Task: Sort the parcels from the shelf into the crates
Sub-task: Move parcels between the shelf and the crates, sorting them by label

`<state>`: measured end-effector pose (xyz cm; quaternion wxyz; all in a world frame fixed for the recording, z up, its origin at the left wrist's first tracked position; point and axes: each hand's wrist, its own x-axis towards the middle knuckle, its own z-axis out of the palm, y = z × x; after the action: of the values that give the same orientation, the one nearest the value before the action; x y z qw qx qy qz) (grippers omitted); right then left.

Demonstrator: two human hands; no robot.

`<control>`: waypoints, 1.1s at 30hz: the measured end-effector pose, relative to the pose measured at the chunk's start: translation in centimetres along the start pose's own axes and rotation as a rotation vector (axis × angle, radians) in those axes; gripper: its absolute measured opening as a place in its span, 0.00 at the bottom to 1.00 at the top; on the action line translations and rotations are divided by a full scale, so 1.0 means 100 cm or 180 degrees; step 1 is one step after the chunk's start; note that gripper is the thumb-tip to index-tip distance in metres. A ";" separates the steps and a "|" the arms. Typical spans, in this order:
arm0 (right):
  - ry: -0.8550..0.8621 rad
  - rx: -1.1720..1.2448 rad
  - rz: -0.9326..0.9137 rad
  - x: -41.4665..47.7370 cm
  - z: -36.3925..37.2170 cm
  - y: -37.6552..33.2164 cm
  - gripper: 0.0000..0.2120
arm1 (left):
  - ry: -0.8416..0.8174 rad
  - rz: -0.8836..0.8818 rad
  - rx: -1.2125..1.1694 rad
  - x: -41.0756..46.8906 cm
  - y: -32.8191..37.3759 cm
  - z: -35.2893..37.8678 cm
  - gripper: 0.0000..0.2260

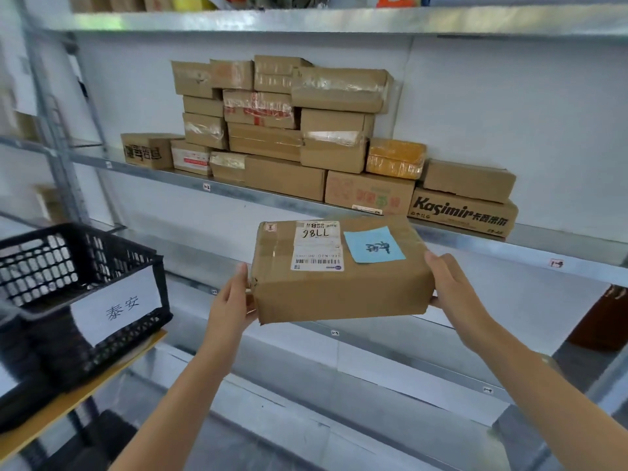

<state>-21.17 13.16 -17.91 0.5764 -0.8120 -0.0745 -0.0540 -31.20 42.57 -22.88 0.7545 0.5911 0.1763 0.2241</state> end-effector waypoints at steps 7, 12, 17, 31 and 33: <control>-0.0453 -0.0076 -0.0379 0.000 0.068 -0.011 0.13 | 0.0171 0.0018 0.0260 0.001 0.010 -0.064 0.36; -0.1079 0.0167 -0.0292 0.015 0.134 -0.038 0.15 | 0.0599 -0.0209 -0.0084 0.010 0.021 -0.126 0.24; -0.2034 0.0861 -0.0005 0.024 0.214 -0.063 0.20 | 0.1282 -0.0036 -0.0239 0.011 0.035 -0.196 0.23; -0.3589 0.1470 0.0381 0.090 0.418 -0.119 0.14 | 0.1996 0.0195 0.0189 0.085 0.073 -0.298 0.16; -0.3603 0.1452 0.0372 0.109 0.439 -0.125 0.14 | 0.1958 0.0182 0.0335 0.108 0.078 -0.308 0.17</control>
<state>-12.64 59.28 -18.91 0.6086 -0.5735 -0.3341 0.4347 -39.51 75.02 -22.70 0.6275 0.5386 0.3909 0.4041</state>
